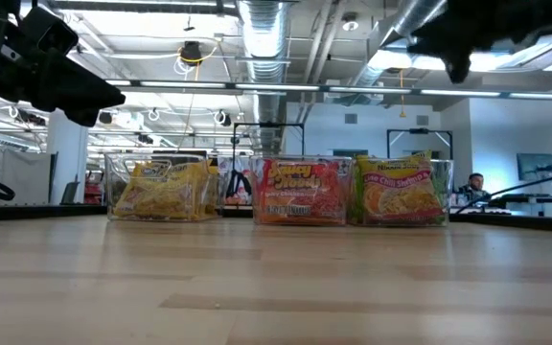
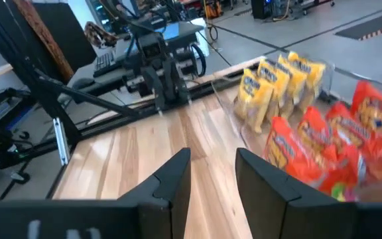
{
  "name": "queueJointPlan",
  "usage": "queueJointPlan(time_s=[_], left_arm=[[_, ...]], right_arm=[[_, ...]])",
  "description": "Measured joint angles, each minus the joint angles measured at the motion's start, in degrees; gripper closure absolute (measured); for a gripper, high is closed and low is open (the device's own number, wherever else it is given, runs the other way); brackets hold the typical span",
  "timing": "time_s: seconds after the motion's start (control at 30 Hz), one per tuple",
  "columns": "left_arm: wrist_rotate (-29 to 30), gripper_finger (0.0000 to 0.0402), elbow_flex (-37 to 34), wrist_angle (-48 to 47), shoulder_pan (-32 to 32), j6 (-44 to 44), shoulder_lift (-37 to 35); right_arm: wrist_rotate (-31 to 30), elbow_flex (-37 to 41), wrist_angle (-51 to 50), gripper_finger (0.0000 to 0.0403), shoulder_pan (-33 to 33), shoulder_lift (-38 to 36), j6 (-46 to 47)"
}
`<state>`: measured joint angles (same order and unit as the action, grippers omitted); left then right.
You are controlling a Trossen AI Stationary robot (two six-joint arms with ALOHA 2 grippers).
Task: Sort Maruchan noodles
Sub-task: Return to Home Position
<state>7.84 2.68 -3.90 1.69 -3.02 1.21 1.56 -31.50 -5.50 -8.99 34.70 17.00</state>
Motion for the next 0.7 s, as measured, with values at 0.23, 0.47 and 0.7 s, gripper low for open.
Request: queueJointPlan(time_s=[0.23, 0.47, 0.7], left_arm=[[0.0, 0.0350, 0.0, 0.0, 0.0, 2.8, 0.0], [0.0, 0.0350, 0.0, 0.0, 0.0, 2.8, 0.0], [0.1, 0.0350, 0.0, 0.0, 0.0, 2.8, 0.0]], right_arm=[[0.0, 10.5, 2.3, 0.0259, 0.0, -6.3, 1.3], [0.0, 19.6, 5.9, 0.0259, -0.1, -15.2, 3.1], [0.0, 23.4, 5.3, 0.0259, -0.1, -23.9, 0.8]])
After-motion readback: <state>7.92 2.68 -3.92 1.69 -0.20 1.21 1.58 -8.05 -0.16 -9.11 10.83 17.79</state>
